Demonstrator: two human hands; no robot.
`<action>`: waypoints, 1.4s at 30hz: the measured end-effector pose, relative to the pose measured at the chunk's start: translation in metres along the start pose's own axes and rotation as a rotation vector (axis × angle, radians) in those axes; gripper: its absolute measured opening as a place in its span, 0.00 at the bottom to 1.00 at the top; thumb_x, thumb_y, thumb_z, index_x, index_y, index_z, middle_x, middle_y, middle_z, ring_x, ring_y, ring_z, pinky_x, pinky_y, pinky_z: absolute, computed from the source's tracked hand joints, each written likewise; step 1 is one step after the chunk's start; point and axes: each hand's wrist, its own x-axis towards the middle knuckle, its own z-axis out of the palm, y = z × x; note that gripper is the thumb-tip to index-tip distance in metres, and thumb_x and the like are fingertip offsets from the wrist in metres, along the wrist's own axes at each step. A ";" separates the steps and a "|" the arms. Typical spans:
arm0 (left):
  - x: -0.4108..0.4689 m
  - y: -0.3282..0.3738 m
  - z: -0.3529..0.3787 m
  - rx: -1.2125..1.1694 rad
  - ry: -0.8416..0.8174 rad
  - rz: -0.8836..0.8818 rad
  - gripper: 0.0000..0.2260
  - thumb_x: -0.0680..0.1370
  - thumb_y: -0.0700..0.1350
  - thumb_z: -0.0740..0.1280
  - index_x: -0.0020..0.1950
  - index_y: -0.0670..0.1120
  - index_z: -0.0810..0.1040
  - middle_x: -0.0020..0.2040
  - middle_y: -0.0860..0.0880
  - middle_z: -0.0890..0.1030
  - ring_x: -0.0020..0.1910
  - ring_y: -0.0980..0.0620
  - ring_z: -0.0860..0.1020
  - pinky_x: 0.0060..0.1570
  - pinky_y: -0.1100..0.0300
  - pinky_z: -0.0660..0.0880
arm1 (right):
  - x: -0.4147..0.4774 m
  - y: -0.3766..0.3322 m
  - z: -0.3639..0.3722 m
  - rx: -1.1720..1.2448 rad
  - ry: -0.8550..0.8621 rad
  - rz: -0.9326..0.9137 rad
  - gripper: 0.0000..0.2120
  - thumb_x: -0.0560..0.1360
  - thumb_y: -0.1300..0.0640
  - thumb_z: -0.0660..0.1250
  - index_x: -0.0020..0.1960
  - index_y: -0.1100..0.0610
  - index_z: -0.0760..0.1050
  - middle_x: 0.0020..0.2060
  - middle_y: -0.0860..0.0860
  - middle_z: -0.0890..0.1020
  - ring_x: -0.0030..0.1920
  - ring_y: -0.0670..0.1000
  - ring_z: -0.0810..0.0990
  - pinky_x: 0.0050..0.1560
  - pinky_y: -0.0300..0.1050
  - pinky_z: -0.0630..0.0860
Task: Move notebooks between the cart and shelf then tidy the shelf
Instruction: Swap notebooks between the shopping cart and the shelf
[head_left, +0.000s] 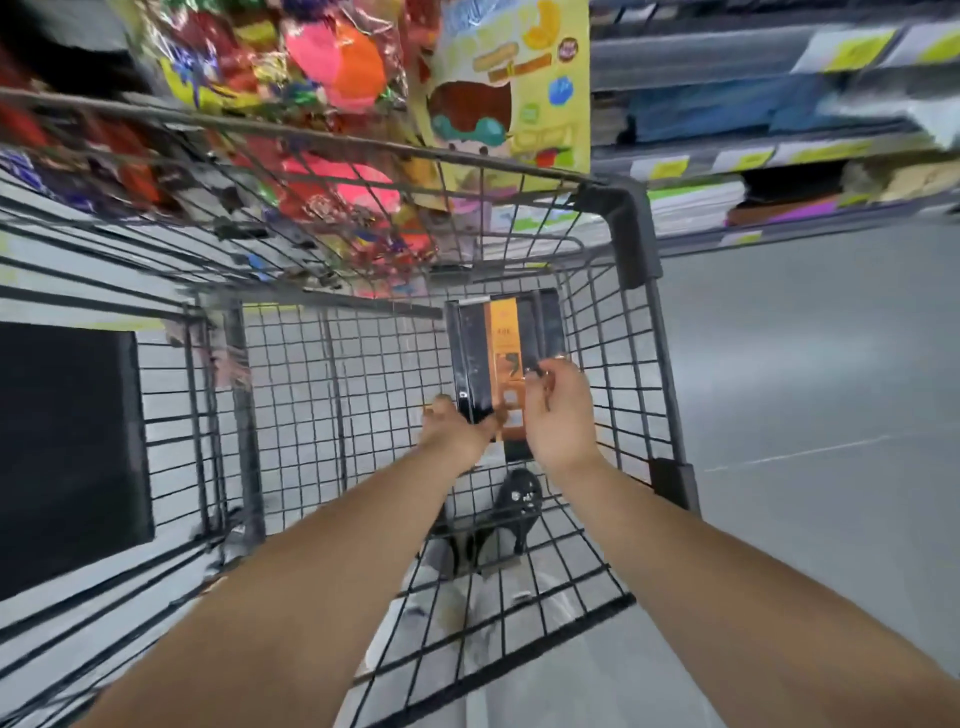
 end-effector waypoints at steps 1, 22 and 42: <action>0.005 0.002 0.004 0.012 0.003 -0.036 0.42 0.71 0.65 0.67 0.75 0.44 0.54 0.73 0.42 0.62 0.67 0.41 0.69 0.63 0.50 0.70 | 0.001 0.004 0.005 -0.019 0.003 0.001 0.21 0.77 0.48 0.55 0.58 0.62 0.74 0.50 0.55 0.78 0.51 0.54 0.76 0.53 0.49 0.74; 0.034 -0.095 -0.079 -0.717 -0.077 0.083 0.11 0.72 0.47 0.73 0.49 0.47 0.73 0.52 0.43 0.81 0.49 0.45 0.82 0.52 0.57 0.79 | 0.005 0.025 0.062 -0.484 -0.078 0.259 0.46 0.73 0.40 0.66 0.77 0.57 0.42 0.76 0.62 0.47 0.76 0.62 0.49 0.71 0.60 0.56; -0.056 -0.100 -0.129 -0.795 0.219 0.198 0.11 0.73 0.49 0.73 0.44 0.50 0.71 0.49 0.46 0.80 0.50 0.47 0.81 0.45 0.59 0.78 | -0.053 -0.038 0.008 -0.180 -0.138 0.113 0.19 0.77 0.46 0.63 0.65 0.51 0.68 0.43 0.52 0.82 0.46 0.59 0.81 0.44 0.50 0.78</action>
